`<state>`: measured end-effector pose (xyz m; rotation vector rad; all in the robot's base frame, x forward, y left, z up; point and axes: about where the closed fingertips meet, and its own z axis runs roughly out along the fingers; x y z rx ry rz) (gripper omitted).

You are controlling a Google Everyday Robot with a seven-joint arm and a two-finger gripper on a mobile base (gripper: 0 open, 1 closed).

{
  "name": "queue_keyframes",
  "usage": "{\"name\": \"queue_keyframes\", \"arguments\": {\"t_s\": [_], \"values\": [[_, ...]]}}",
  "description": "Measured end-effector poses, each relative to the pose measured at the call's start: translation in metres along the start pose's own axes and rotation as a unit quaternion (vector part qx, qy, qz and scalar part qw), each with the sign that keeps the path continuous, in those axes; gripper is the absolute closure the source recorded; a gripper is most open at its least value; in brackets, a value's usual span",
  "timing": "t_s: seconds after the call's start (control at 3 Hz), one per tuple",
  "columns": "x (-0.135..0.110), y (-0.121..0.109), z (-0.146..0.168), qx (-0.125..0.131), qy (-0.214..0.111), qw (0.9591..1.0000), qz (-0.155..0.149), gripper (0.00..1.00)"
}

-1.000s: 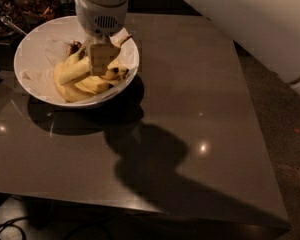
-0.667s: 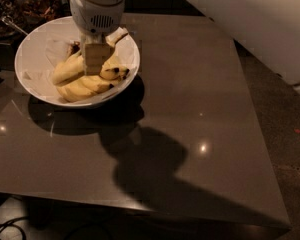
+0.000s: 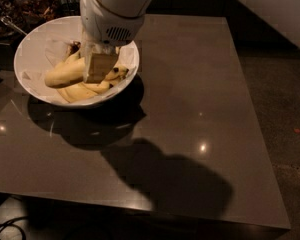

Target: Pick banana from white bowl

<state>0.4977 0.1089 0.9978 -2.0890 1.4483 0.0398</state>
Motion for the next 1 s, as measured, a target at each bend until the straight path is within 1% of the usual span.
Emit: {"name": "queue_keyframes", "arguments": {"t_s": [0.33, 0.67, 1.0], "values": [[-0.001, 0.022, -0.014, 0.024, -0.018, 0.9995, 0.015, 1.00], [-0.004, 0.046, -0.027, 0.043, -0.025, 0.9984, 0.027, 1.00], [-0.004, 0.062, -0.035, 0.057, -0.023, 0.9975, 0.035, 1.00]]}}
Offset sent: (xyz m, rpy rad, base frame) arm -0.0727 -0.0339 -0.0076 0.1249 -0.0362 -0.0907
